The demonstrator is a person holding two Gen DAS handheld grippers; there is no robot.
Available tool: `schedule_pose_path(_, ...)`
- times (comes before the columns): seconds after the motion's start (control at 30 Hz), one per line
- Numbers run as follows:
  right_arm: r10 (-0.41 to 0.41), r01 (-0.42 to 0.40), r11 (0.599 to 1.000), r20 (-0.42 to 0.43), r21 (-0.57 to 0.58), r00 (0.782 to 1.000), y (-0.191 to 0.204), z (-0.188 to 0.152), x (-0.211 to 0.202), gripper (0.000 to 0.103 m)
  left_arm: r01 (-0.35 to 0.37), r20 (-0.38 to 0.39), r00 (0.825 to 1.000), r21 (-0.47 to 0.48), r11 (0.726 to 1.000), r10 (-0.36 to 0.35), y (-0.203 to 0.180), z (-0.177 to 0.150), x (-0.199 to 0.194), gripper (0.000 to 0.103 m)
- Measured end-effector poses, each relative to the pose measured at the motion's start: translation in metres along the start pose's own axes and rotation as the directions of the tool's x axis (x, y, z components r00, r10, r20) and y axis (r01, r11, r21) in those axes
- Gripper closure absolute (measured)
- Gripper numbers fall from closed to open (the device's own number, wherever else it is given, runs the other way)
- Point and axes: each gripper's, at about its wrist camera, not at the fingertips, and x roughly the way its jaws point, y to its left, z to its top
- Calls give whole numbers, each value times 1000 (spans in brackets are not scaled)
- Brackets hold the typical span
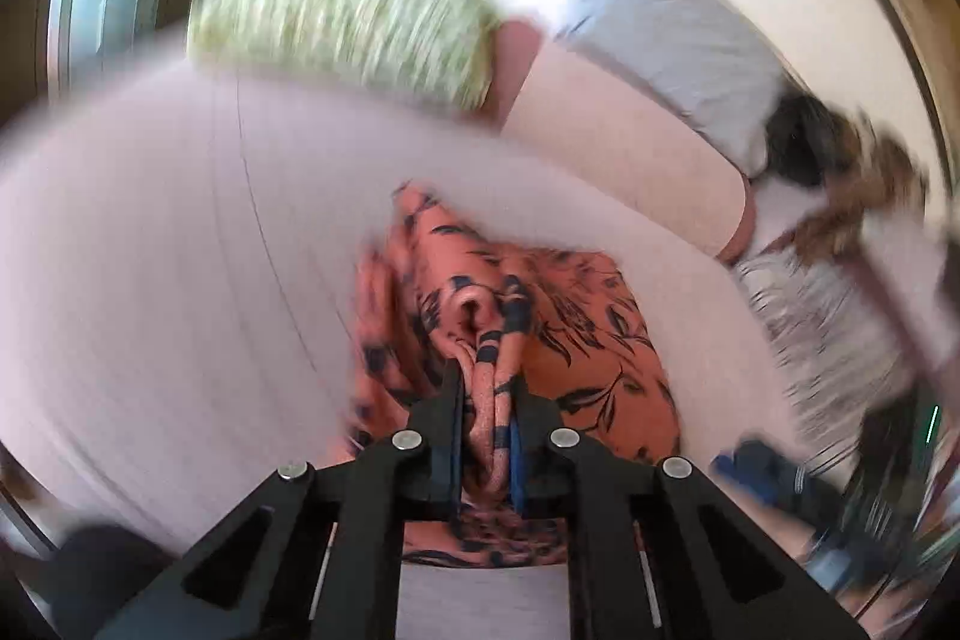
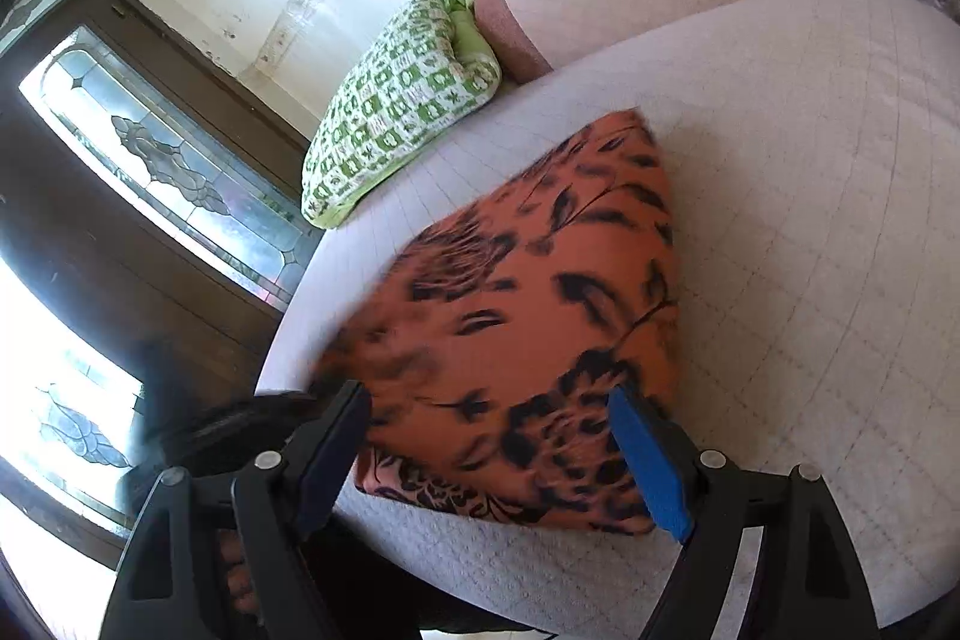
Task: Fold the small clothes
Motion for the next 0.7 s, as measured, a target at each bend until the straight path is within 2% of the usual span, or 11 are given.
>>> schedule_pose_path(0.07,1,-1,1000,0,-20,1000,4,6,-1,19,-28,-60,998,-3,1000,28,6,-11,15,91)
schedule_pose_path(0.13,-14,13,999,-20,-35,1000,6,12,8,19,-35,-234,972,-115,993,7,35,-31,61,91)
schedule_pose_path(0.17,-19,17,999,-38,-33,999,6,14,14,19,-28,-287,957,-178,984,-25,49,-42,78,91)
schedule_pose_path(0.2,-25,23,999,-62,-33,998,7,16,21,19,7,-275,959,-238,971,-75,60,-46,81,89)
schedule_pose_path(0.23,-29,26,999,-79,-37,996,8,17,24,19,13,-272,959,-242,970,-80,59,-44,76,90)
schedule_pose_path(0.33,-43,33,995,-109,-95,993,16,19,30,19,-1,-228,973,-162,987,-36,48,-37,63,90)
schedule_pose_path(0.47,-38,30,997,-113,-66,993,11,24,37,17,27,-266,960,-239,971,-92,58,-52,74,89)
schedule_pose_path(0.5,-22,15,998,-128,-53,992,8,23,42,12,22,-264,961,-229,973,-84,54,-49,71,89)
schedule_pose_path(0.6,-36,29,999,-225,-35,974,-11,11,69,11,-16,-240,970,-192,981,-31,50,-38,52,85)
schedule_pose_path(0.67,-3,0,1000,-215,-15,977,-14,11,68,11,-55,-173,985,-148,988,29,51,-24,28,84)
schedule_pose_path(0.7,6,-7,1000,-216,-4,976,-16,11,68,11,-66,-109,993,-115,991,53,44,-13,15,84)
